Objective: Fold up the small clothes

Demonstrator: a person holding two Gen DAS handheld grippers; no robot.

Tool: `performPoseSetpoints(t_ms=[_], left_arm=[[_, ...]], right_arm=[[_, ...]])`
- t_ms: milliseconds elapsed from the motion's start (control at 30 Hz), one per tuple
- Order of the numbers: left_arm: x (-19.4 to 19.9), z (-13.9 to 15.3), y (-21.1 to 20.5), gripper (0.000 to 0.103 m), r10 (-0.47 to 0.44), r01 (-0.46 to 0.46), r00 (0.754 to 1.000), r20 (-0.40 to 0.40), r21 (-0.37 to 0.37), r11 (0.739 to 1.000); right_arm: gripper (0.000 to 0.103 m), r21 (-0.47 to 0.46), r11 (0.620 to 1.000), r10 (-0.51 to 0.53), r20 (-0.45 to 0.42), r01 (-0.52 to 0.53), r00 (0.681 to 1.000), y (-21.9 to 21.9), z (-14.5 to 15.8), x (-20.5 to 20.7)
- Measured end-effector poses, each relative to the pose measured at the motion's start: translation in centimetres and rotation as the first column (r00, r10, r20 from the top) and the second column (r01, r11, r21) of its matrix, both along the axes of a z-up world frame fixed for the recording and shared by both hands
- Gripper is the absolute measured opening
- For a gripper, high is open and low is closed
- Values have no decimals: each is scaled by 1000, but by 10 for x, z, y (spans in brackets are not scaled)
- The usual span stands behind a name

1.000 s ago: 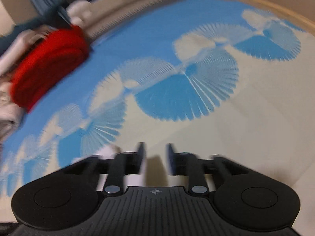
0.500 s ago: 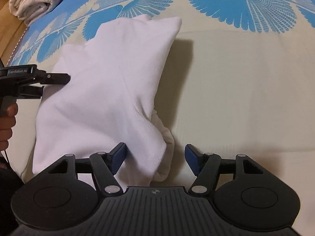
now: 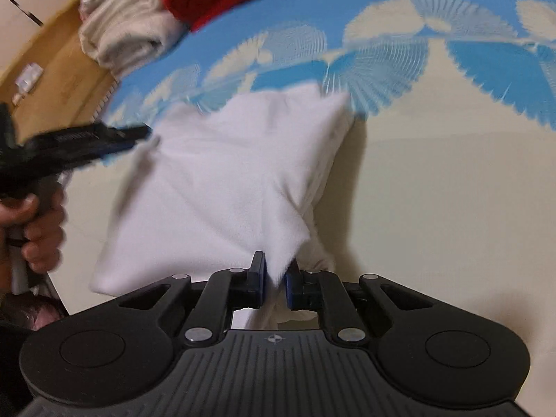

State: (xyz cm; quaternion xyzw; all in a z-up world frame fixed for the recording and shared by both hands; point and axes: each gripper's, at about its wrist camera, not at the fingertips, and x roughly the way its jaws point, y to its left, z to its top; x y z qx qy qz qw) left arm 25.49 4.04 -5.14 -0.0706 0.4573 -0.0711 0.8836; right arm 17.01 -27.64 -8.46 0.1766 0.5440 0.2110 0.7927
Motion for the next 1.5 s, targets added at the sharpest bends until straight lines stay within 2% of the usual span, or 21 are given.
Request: performPoseSetpoints(t_ms=[100, 167, 233, 267, 300, 433, 500, 567, 600, 633, 733, 767, 833, 867, 967, 1033, 1100, 1200, 1333, 1433, 1500], left_arm=[[-9, -4, -5, 45, -112, 105, 990, -81, -82, 991], [-17, -20, -16, 45, -231, 220, 959, -166, -81, 972], [-22, -49, -28, 44, -258, 281, 931, -257, 59, 958], [-26, -58, -32, 47, -271, 313, 925, -266, 132, 941], [-30, -57, -34, 50, -282, 327, 926, -251, 157, 932], [-42, -37, -29, 48, -249, 284, 933, -258, 109, 953], [-50, -45, -33, 48, -303, 345, 908, -290, 104, 933], [-62, -72, -36, 51, -304, 403, 872, -384, 212, 890], [-70, -77, -38, 63, -313, 426, 872, -376, 267, 865], [-73, -73, -38, 66, -306, 415, 885, -352, 295, 861], [-77, -45, -23, 70, -167, 262, 928, -332, 266, 928], [-80, -32, -17, 71, -129, 213, 941, -312, 251, 944], [-90, -7, -14, 79, -90, 159, 964, -250, 271, 949], [-100, 10, -15, 82, -85, 139, 978, -193, 292, 946], [-139, 49, -18, 90, -65, 73, 997, -36, 297, 952], [-164, 68, -25, 90, -42, 39, 999, 8, 234, 972], [-192, 82, -25, 90, 15, -24, 998, 58, 162, 986], [-232, 95, -35, 90, 74, -91, 990, 120, 141, 986], [-264, 86, -53, 91, 101, -124, 983, 155, 148, 981], [-276, 64, -60, 99, 96, -119, 986, 137, 170, 978], [-278, 49, -60, 99, 108, -124, 990, 96, 188, 974]], right_arm=[[11, -48, 999, 4, -32, -5, 999, 0, -6, -1], [11, -28, 999, -20, -53, 19, 998, -6, -6, -1], [11, -41, 999, -29, -55, 27, 998, -10, -5, -3], [11, -45, 998, -34, -58, 32, 998, -11, -5, -4], [11, -49, 998, -39, -62, 36, 997, -11, -5, -4], [10, -95, 995, -35, -57, 29, 998, -6, -4, -9], [10, -117, 993, -22, -56, 15, 998, -4, -5, -10], [10, -152, 988, -11, -60, 1, 998, -1, -7, -9], [11, -178, 984, -7, -61, -4, 998, 0, -7, -10], [13, -208, 978, -7, -55, -5, 998, 2, -5, -12], [30, -359, 933, 6, 55, 14, 998, 14, 22, -26], [30, -420, 907, 13, 106, 33, 994, 18, 33, -33], [34, -528, 842, 5, 216, 112, 976, 22, 59, -48], [36, -528, 835, -17, 253, 153, 967, 20, 71, -55], [58, -419, 864, -129, 352, 279, 927, 6, 112, -87], [81, -380, 862, -162, 423, 336, 892, 3, 134, -117], [91, -357, 861, -161, 484, 363, 860, 4, 148, -148], [92, -329, 875, -142, 526, 355, 838, 10, 151, -187], [92, -295, 874, -166, 564, 385, 809, 14, 138, -221], [92, -267, 886, -159, 592, 378, 790, 23, 140, -230], [92, -304, 874, -134, 598, 378, 790, 31, 135, -231]])
